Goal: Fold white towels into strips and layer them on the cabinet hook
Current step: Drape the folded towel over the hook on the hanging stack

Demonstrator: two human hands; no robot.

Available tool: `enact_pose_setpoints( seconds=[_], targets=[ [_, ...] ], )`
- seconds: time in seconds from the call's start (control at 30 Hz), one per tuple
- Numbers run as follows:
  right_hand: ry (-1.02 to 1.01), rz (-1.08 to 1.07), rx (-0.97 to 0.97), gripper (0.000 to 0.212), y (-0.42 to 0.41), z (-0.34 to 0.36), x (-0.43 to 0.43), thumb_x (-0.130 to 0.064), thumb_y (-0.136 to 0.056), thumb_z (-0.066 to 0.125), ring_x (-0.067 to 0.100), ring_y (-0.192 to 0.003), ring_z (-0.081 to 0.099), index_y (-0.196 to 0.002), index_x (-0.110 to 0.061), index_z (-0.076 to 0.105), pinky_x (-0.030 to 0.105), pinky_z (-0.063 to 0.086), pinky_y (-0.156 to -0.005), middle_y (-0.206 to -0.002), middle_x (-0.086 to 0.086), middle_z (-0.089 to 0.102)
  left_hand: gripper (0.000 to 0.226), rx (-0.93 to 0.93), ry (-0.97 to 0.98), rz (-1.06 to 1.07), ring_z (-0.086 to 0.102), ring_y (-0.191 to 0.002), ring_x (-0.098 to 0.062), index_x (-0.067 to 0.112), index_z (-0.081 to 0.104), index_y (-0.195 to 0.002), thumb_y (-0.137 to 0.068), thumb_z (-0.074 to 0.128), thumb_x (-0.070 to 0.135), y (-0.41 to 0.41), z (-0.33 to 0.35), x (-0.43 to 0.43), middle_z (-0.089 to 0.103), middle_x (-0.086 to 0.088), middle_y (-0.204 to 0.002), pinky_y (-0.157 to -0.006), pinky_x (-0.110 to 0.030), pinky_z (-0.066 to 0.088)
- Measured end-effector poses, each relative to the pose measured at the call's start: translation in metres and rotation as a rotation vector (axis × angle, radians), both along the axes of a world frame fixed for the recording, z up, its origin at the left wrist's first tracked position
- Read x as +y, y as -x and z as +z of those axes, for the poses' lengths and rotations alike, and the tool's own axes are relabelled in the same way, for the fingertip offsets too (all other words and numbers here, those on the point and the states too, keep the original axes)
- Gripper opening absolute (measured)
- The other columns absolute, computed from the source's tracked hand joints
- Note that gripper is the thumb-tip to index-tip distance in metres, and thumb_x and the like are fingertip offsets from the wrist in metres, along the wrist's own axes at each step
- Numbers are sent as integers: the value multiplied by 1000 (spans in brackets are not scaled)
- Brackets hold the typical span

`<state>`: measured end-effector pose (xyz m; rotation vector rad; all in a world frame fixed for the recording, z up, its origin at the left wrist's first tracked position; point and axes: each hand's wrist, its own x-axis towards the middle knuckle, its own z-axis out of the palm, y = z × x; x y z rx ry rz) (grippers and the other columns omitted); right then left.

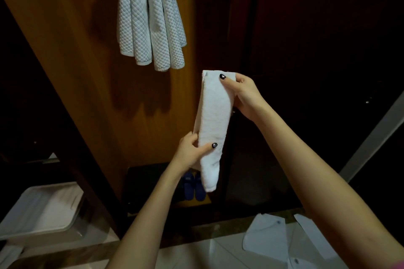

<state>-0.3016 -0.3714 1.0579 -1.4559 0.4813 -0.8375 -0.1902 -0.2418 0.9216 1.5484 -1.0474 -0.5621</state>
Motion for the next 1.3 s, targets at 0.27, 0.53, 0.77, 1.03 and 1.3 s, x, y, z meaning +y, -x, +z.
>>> enact_pose_setpoints(
  seconds=[0.27,0.53,0.77,1.03,1.3],
  targets=[
    [-107,-187,-11,27,4,-19,-17,-19,-96,61,20,-84,69,-114,1,62,34,56,-71,-97,8,70,15,10,-232,47,65,-88,-22,1,74,-89,-82,76,14,-7,-65,10,70,-7,-96,-70,-29,50],
    [-245,-273,-71,33,17,-53,-27,-18,-99,55,24,-103,67,-126,1,57,32,58,-77,-116,13,67,43,583,82,198,64,-102,-20,22,48,-125,-90,65,4,-6,-82,26,63,-4,-118,-77,-42,55],
    [-281,-329,-79,34,31,-71,-41,-18,-97,59,25,-106,68,-127,-1,57,32,58,-76,-119,14,68,12,523,54,274,62,-104,-20,27,56,-112,-100,53,25,-6,-78,25,64,-1,-113,-83,-38,50],
    [-279,-148,-42,33,39,-80,-44,-26,-97,58,20,-106,69,-124,-6,62,32,57,-84,-115,9,71,11,415,-183,-100,63,-78,-11,19,67,-98,-98,56,19,-6,-72,21,67,-1,-86,-67,-22,52],
    [-214,-34,79,33,42,-80,-47,-35,-98,56,15,-97,69,-119,-12,65,29,56,-76,-108,3,71,13,201,-245,-317,67,-96,-10,21,72,-98,-96,60,24,31,-80,0,69,5,-102,-84,-24,52]
  ],
)
